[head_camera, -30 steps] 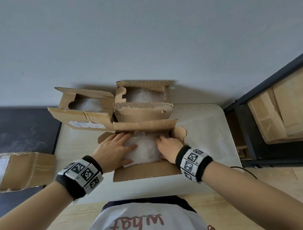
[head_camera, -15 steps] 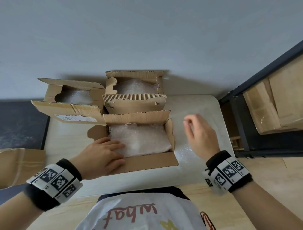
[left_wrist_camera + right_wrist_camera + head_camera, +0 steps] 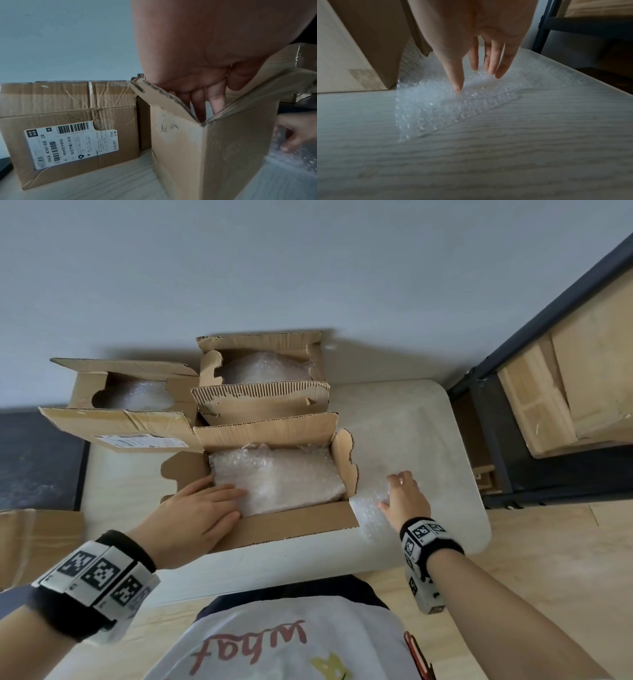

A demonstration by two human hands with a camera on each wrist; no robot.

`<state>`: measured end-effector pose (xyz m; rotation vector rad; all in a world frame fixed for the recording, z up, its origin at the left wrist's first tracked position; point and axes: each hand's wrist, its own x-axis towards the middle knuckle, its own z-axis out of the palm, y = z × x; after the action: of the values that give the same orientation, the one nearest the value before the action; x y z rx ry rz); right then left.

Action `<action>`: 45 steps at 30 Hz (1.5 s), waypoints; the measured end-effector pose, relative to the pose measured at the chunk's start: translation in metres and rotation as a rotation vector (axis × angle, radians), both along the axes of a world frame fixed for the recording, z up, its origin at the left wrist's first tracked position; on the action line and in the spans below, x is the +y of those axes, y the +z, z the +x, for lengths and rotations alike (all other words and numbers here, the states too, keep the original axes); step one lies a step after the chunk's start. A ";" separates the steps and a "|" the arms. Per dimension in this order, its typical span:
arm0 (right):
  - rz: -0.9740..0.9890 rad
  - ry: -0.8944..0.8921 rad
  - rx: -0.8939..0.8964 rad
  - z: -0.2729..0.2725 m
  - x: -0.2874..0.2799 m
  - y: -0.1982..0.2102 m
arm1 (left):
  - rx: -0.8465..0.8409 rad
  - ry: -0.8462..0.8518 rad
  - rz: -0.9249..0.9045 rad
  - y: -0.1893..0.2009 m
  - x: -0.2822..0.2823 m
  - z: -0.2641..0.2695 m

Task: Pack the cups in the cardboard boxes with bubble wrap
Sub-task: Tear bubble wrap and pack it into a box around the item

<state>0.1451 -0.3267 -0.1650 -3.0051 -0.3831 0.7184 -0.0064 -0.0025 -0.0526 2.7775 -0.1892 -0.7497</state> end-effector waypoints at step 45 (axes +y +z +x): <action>1.645 -0.346 0.940 0.018 0.059 0.233 | -0.436 0.716 -1.138 0.092 0.004 0.080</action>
<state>0.1636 -0.2674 0.0680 -1.0137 -0.1821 0.9335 0.0731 0.0015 0.0396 1.6512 0.2344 0.1619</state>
